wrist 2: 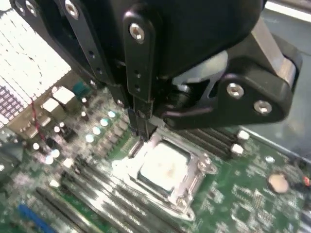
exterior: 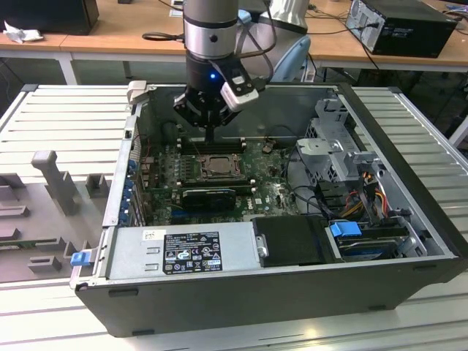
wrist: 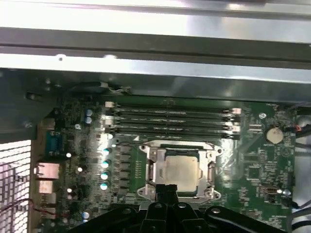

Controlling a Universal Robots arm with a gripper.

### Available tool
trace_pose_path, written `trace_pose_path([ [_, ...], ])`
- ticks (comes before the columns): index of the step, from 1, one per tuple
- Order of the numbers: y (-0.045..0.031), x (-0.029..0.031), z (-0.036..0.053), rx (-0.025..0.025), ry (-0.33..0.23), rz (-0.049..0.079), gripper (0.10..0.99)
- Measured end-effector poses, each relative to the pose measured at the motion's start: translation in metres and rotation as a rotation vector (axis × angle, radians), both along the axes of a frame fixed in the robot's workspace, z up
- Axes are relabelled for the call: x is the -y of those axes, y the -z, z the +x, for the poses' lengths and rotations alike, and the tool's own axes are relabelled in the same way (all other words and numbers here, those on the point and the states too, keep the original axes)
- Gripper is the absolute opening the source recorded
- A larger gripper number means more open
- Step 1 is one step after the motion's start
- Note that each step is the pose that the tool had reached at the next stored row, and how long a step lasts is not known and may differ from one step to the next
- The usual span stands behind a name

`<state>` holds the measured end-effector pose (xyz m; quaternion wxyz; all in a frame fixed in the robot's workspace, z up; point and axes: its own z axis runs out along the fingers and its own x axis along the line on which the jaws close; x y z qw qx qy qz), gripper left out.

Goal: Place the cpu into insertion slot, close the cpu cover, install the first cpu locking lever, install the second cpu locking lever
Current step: 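Install the first cpu locking lever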

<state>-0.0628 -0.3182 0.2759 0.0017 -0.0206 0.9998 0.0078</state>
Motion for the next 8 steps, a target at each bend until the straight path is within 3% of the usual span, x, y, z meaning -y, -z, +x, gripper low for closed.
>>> trace_pose_path([
  [3, 0.003, 0.0, -0.022, 0.0, 0.0, 0.0, 0.106],
  [8, 0.0091, -0.0012, -0.0419, 0.0001, 0.0, 0.0, 0.106],
])
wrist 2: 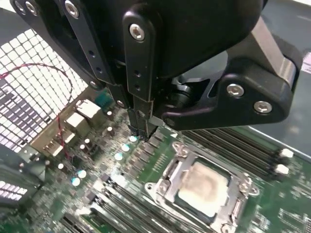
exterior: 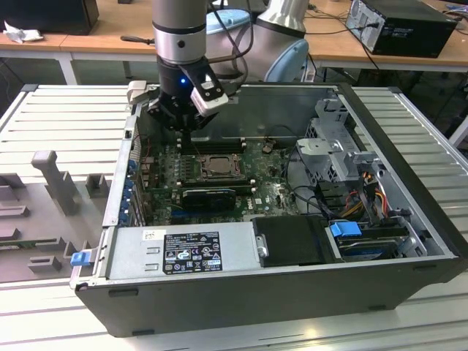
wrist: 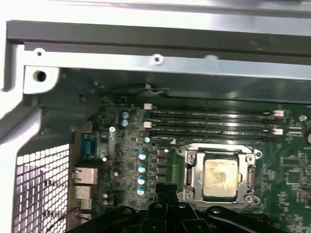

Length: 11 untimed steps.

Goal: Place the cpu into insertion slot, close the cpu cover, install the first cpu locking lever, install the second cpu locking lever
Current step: 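Install the first cpu locking lever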

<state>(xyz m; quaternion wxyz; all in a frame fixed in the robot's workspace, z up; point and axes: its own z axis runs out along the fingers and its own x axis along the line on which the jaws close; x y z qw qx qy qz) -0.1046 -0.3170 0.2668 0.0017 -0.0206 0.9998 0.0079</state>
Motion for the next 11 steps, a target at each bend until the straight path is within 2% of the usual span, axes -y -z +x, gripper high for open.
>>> trace_pose_path([
  [3, 0.003, -0.0045, -0.0097, -0.0001, 0.0, 0.0, 0.106],
  [7, 0.0048, -0.0093, -0.0112, -0.0001, 0.0, 0.0, 0.106],
  [11, 0.0068, -0.0208, -0.0112, -0.0001, 0.0, 0.0, 0.106],
])
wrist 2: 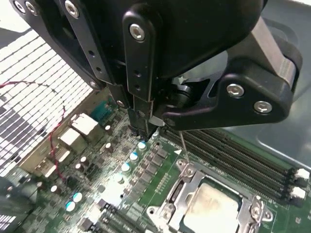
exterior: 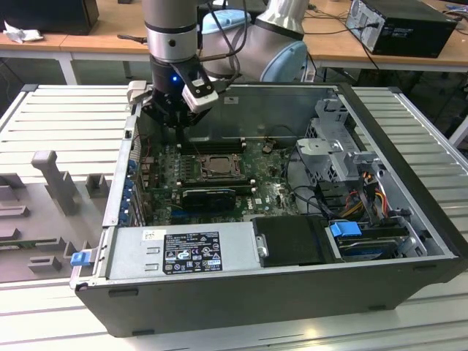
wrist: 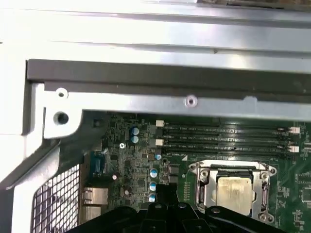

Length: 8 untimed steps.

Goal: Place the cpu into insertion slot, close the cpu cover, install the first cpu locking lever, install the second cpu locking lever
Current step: 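Install the first cpu locking lever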

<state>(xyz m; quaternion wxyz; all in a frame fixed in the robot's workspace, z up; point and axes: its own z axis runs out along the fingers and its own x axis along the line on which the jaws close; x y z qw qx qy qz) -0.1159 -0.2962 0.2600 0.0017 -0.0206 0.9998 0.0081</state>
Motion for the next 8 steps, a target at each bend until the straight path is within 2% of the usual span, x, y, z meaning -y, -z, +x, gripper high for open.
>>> trace_pose_path([
  [4, 0.0015, -0.0078, 0.0005, 0.0001, 0.0, 0.0, 0.106],
  [8, 0.0018, -0.0124, 0.0077, -0.0001, 0.0, 0.0, 0.106],
])
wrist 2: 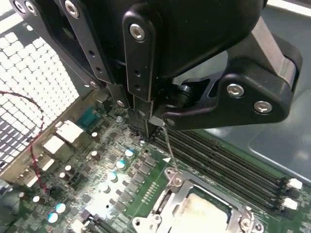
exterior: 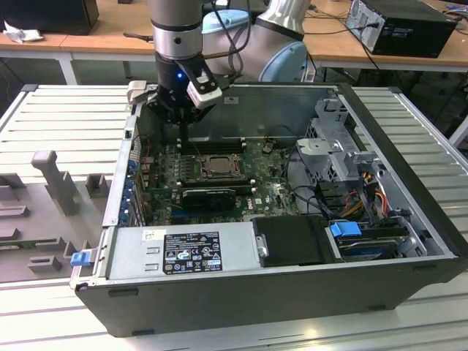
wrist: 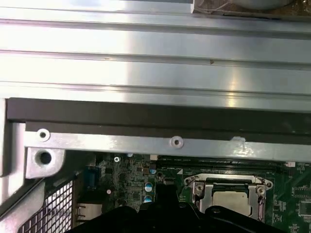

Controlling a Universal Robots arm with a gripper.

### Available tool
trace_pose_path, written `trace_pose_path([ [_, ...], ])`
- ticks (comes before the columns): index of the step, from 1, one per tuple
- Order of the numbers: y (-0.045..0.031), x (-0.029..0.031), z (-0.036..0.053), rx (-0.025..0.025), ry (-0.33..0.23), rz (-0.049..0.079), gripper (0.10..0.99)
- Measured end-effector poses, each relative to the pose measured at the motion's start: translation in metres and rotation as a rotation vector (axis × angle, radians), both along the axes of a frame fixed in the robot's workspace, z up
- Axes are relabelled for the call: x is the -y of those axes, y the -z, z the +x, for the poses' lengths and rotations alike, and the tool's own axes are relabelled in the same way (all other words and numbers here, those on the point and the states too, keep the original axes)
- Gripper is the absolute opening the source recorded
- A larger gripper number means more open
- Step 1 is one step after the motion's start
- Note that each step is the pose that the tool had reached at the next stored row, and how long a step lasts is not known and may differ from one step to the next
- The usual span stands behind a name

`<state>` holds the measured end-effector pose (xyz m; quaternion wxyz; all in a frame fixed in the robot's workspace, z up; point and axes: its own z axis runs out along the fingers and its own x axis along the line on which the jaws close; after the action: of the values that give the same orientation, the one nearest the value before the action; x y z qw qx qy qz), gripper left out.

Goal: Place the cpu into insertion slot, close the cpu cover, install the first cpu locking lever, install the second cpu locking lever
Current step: 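Install the first cpu locking lever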

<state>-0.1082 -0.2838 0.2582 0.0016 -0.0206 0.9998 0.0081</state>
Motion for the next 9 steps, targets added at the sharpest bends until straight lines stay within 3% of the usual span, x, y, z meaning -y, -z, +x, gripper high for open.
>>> trace_pose_path([
  [9, 0.0002, -0.0004, 0.0262, 0.0001, 0.0, 0.0, 0.106],
])
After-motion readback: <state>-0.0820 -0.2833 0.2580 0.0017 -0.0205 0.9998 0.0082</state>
